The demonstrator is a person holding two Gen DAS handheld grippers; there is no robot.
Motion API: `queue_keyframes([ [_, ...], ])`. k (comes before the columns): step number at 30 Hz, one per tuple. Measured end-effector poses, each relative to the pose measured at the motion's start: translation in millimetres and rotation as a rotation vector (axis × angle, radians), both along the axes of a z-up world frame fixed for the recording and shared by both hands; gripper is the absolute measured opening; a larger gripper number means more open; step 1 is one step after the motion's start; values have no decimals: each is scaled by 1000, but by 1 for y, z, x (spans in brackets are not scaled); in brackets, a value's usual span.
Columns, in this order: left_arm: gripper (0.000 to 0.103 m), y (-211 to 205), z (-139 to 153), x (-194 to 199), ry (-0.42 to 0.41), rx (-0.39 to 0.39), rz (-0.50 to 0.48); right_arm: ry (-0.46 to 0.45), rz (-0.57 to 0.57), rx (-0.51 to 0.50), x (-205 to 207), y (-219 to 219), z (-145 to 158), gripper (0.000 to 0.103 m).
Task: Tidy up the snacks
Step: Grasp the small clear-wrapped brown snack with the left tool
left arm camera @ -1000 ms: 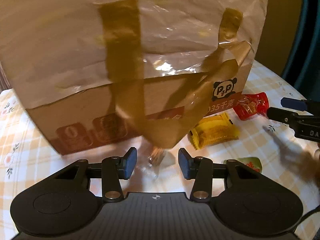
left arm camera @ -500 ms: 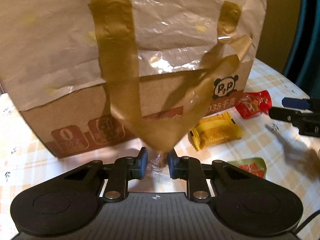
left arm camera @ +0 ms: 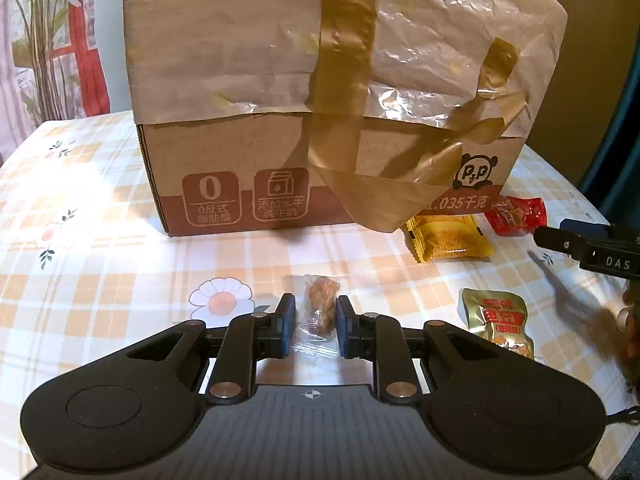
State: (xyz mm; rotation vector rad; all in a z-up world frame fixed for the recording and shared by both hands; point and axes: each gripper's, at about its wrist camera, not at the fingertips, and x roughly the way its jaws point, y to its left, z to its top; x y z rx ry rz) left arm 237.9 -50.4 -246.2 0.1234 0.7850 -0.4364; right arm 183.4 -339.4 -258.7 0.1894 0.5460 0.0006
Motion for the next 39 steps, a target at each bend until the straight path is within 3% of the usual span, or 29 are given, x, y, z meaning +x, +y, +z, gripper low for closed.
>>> queue_keyframes([
  [7, 23, 8, -1, -3, -2, -45, 17, 77, 23, -58, 10, 7, 5, 73],
  [13, 23, 11, -1, -2, 1, -79, 29, 36, 238, -266, 25, 19, 28, 74],
  [18, 24, 18, -3, -2, 7, -103, 31, 100, 334, -289, 55, 8, 22, 74],
  [27, 24, 21, -3, -3, 10, -110, 32, 191, 400, -253, 82, 18, 11, 74],
  [39, 24, 20, -3, -3, 7, -114, 34, 238, 252, -67, 47, 16, 14, 75],
])
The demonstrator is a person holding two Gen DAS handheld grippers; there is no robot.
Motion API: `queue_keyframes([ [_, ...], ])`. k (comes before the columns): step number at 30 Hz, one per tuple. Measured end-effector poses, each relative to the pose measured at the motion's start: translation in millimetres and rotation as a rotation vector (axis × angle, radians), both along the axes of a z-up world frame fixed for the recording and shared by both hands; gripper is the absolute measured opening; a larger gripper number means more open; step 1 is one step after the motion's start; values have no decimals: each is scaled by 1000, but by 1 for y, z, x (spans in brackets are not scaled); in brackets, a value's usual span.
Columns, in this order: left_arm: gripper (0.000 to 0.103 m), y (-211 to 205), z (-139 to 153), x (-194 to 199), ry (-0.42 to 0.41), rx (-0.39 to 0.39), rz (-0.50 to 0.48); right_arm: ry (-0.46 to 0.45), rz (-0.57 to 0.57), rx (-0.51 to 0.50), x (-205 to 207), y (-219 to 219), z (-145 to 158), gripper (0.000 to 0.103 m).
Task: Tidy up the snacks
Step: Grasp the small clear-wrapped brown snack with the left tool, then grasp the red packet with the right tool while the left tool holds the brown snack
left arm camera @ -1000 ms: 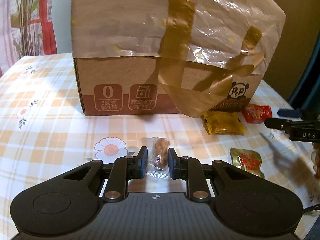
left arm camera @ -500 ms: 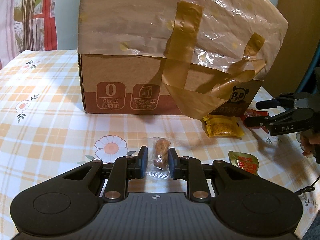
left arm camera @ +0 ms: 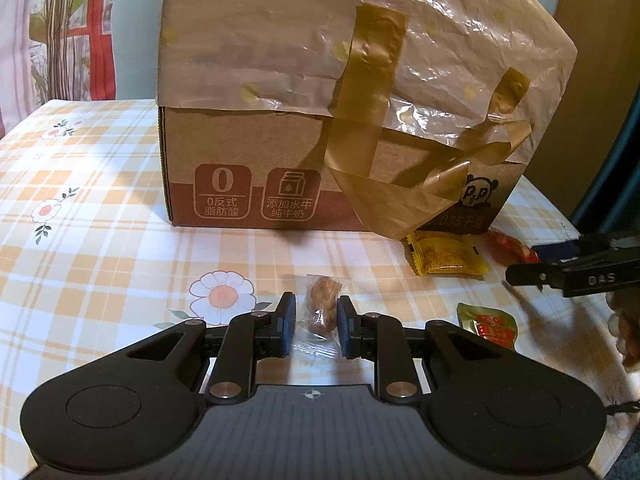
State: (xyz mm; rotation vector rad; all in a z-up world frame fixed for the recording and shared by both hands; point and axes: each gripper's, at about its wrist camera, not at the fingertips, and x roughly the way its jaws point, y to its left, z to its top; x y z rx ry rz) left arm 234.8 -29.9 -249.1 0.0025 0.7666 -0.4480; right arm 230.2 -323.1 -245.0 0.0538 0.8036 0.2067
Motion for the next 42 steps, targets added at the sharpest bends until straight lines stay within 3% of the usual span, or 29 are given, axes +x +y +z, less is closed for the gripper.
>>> queue_keyframes([
  [4, 24, 1, 0, 0, -1, 3, -2, 13, 21, 90, -5, 2, 8, 72],
  [8, 24, 0, 0, 0, -1, 2, -2, -74, 49, -30, -6, 11, 12, 72],
  [11, 24, 0, 0, 0, -1, 2, -3, -53, 59, -63, 1, 10, 1, 72],
  [16, 24, 0, 0, 0, -4, 7, -4, -90, 6, -18, -6, 2, -8, 72],
  [21, 24, 0, 0, -1, -6, 6, -7, -152, -43, -39, -15, 9, -15, 72],
  [29, 24, 1, 0, -1, -7, 3, -10, -193, -62, -30, -24, 7, -15, 49],
  [39, 23, 1, 0, -1, -5, 1, -9, -249, -55, -111, -32, 19, -15, 32],
  [42, 23, 0, 2, -3, -6, 24, -19, -263, -72, -107, -35, 18, -14, 31],
])
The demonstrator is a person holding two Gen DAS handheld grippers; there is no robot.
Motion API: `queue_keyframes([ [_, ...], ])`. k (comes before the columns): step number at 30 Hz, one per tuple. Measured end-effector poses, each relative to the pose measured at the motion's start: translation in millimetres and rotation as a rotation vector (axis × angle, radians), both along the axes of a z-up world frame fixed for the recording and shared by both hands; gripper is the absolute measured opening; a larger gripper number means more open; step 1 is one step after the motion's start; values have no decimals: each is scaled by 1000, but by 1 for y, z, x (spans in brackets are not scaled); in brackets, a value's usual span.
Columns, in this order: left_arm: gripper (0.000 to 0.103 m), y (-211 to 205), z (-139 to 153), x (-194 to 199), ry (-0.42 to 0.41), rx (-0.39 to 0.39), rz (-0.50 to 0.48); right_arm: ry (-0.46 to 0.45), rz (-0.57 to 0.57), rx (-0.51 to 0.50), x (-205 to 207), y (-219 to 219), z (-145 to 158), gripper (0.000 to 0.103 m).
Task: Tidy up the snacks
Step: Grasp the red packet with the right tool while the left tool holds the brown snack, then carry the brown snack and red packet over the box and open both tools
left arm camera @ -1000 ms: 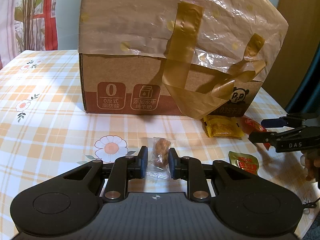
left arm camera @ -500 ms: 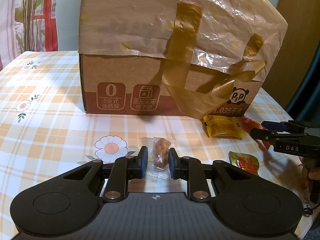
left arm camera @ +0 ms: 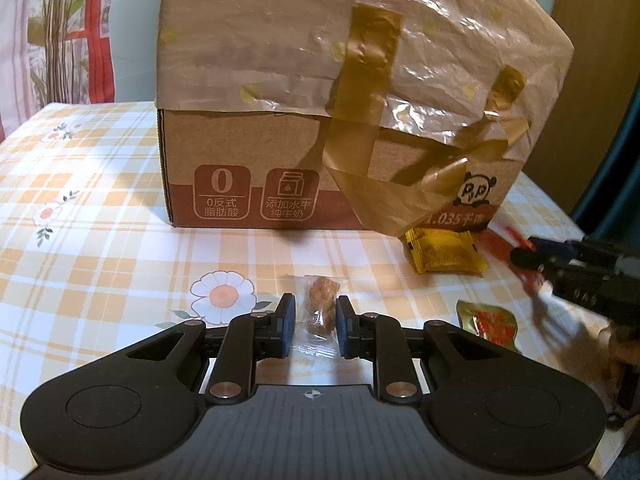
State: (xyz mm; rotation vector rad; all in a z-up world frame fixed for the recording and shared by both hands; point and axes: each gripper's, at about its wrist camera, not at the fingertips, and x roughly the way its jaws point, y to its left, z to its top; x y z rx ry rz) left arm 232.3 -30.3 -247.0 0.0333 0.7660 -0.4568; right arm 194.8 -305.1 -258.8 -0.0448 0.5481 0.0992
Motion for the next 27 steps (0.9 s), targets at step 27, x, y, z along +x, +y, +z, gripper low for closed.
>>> queue_keyframes([
  [27, 23, -3, 137, -42, -400, -118, -122, -267, -62, 347, -61, -26, 104, 20],
])
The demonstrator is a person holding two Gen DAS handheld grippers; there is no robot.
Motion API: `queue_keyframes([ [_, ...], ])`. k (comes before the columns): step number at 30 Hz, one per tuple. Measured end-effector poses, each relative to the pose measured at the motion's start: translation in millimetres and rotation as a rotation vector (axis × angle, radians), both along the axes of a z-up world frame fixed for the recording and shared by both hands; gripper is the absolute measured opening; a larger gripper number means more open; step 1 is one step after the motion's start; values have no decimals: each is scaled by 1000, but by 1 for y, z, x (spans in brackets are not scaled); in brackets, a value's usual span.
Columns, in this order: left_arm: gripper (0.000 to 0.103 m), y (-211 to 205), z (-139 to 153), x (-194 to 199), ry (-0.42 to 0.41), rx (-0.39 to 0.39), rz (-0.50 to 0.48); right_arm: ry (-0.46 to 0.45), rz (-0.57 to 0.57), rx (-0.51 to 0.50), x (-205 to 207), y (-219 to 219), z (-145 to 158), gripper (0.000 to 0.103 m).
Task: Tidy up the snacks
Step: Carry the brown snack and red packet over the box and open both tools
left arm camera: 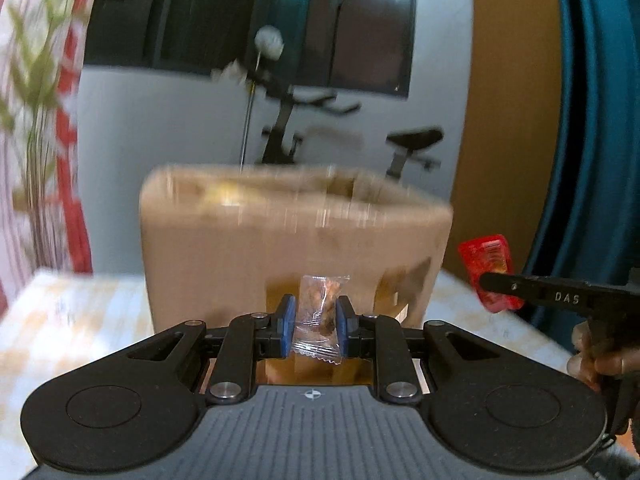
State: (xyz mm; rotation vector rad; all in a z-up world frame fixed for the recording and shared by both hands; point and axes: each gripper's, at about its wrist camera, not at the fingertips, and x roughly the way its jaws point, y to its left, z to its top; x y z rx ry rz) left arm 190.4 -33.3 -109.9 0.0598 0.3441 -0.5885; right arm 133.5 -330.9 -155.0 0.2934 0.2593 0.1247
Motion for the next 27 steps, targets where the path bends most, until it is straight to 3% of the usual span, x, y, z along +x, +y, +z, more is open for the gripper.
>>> queue_keyframes([
  [5, 23, -12, 37, 19, -75, -29, -11, -117, 34, -22, 9, 7, 46, 20],
  [8, 23, -20, 54, 41, -68, -91, -4, -163, 68, 14, 29, 6, 67, 20],
  [12, 23, -39, 64, 80, -33, -120, 32, -157, 98, 39, 69, 8, 82, 20],
  [18, 23, -72, 57, 119, 3, 24, 82, -43, 45, -11, 124, 15, 82, 20],
  [21, 24, -79, 51, 130, 47, 53, 77, 6, 8, -40, 135, 18, 77, 21],
  [23, 35, -77, 47, 135, 68, 46, 75, 35, -5, -60, 138, 19, 73, 22],
  [25, 60, -68, 45, 132, 60, 45, 83, 50, -9, -75, 137, 19, 69, 26],
  [27, 61, -64, 44, 128, 51, 52, 93, 48, -4, -88, 134, 20, 67, 36],
])
